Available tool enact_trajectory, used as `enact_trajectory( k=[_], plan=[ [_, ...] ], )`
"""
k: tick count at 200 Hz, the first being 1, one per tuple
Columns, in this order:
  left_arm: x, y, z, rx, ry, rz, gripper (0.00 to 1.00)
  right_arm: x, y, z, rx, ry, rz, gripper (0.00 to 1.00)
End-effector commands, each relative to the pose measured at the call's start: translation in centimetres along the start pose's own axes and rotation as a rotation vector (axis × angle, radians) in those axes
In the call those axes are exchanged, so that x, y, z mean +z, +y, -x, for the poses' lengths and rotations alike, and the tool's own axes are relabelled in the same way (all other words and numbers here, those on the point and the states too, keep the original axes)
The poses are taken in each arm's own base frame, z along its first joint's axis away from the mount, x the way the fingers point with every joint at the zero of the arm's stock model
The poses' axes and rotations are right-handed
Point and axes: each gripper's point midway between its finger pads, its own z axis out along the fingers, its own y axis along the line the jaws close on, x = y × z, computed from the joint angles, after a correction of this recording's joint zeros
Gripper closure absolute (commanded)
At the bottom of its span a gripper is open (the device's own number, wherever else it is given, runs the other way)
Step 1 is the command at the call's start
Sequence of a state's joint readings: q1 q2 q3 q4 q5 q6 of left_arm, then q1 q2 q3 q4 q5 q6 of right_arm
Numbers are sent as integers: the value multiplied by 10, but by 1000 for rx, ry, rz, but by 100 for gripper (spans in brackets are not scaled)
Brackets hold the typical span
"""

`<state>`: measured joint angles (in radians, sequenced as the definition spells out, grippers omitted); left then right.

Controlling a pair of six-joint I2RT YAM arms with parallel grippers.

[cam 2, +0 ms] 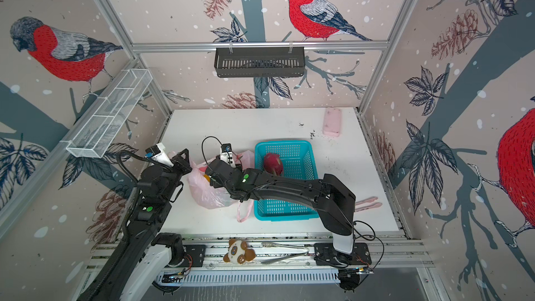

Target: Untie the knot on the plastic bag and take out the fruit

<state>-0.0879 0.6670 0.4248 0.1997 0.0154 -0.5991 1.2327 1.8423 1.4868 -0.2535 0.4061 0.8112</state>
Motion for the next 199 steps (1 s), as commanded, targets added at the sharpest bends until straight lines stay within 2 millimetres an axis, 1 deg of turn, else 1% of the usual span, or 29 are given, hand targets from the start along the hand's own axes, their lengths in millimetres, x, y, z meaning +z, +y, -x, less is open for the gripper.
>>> enact_trajectory(
  k=[1, 75, 118, 199],
  plan=[
    [1, -3, 9, 10, -37, -3, 100, -11, 14, 24, 1, -88, 50, 78],
    [1, -1, 9, 12, -30, 11, 100, -31, 20, 49, -8, -169, 85, 78],
    [1, 1, 7, 10, -21, 17, 100, -39, 23, 63, 6, -212, 102, 78],
    [1, 1, 5, 5, -7, 22, 100, -56, 35, 90, 5, -311, 152, 79]
  ],
)
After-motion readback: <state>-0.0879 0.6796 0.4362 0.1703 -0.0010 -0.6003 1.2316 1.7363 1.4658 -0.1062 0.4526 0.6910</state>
